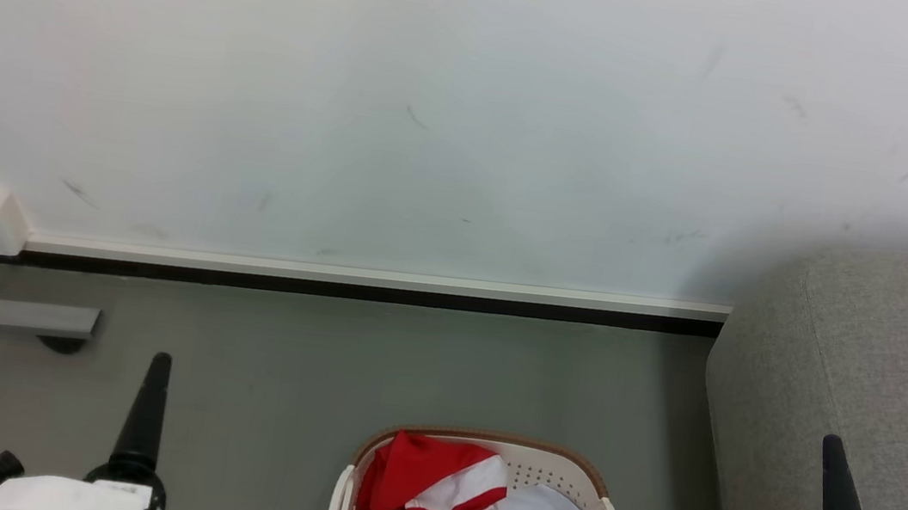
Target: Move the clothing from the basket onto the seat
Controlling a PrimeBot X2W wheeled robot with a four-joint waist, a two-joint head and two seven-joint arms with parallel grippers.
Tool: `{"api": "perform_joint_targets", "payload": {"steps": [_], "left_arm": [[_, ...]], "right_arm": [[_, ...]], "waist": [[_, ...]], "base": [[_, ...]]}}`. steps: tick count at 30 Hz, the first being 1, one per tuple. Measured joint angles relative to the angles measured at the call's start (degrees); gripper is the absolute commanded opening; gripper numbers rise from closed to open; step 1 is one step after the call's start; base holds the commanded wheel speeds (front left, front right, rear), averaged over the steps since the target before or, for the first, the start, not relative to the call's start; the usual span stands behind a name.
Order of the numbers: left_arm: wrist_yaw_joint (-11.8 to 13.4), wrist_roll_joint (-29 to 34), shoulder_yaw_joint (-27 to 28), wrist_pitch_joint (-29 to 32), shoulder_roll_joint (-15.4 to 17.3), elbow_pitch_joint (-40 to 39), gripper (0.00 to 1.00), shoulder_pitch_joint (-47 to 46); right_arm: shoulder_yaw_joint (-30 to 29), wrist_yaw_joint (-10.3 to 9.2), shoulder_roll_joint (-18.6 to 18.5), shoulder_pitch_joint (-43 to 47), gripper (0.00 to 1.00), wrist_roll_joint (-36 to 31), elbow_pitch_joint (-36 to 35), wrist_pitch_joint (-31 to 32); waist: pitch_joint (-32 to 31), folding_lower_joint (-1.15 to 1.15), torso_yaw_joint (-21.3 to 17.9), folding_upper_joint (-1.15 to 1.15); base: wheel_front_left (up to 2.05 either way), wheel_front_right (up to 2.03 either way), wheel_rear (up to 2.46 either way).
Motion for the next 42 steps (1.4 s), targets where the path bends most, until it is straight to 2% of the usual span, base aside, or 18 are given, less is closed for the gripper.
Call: {"api": "perform_joint_targets", "payload": {"steps": [17, 22, 33, 42], "left_arm": [[0.01, 24.57, -0.47, -3.34, 0.33, -2.44, 1.0, 0.04], [1.75, 31.16, -1.87, -4.24, 0.86, -2.42, 1.0, 0.32], [5.84, 39.09, -5.39, -6.21, 2.93, -1.18, 1.0, 0.62], [7.16, 43.48, -6.72, -7.38, 3.93, -0.65, 1.0, 0.64]], "right_arm": [[0.81, 0.0, -0.08, -0.09, 1.0, -24.41, -2.26, -3.45], [1.83, 0.0, -0.12, -0.08, 1.0, -31.17, -2.19, -4.41], [3.28, 0.0, -0.19, -0.08, 1.0, -40.72, -0.99, -6.26], [4.27, 0.0, -0.23, -0.15, 1.0, -46.91, -0.41, -7.62]], "waist": [[-0.22, 0.0, -0.25, 0.0], [-0.36, 0.0, -0.35, 0.0], [-0.49, 0.0, -0.67, 0.0], [-0.61, 0.0, -0.7, 0.0]], "base": [[0.0, 0.0, 0.0], [0.0, 0.0, 0.0], [0.0, 0.0, 0.0], [0.0, 0.0, 0.0]]}}
